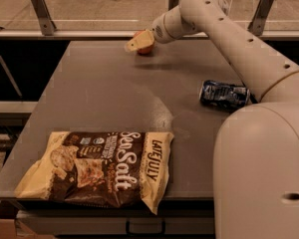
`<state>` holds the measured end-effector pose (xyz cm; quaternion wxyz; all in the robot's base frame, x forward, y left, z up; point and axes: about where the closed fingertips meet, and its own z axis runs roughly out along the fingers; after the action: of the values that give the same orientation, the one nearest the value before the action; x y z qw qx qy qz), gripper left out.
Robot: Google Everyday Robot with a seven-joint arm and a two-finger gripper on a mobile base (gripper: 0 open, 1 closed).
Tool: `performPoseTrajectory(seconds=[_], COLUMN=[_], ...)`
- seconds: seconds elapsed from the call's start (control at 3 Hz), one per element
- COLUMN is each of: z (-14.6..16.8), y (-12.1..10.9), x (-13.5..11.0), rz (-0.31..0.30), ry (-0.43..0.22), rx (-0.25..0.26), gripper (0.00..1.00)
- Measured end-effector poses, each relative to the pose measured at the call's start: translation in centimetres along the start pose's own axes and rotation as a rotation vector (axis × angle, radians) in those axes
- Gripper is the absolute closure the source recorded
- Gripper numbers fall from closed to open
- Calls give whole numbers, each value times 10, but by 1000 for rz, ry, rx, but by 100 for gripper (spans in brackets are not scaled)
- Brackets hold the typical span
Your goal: Pick apple
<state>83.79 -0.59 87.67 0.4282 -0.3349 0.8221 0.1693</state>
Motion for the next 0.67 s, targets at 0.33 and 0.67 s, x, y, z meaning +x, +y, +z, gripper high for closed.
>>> performPoseTrajectory(seconds=[0.33,0.67], z=[25,37], y=[-9,-21], x=[11,21], rz=[46,87], ry=[13,16], rx=[8,19], gripper=[0,17])
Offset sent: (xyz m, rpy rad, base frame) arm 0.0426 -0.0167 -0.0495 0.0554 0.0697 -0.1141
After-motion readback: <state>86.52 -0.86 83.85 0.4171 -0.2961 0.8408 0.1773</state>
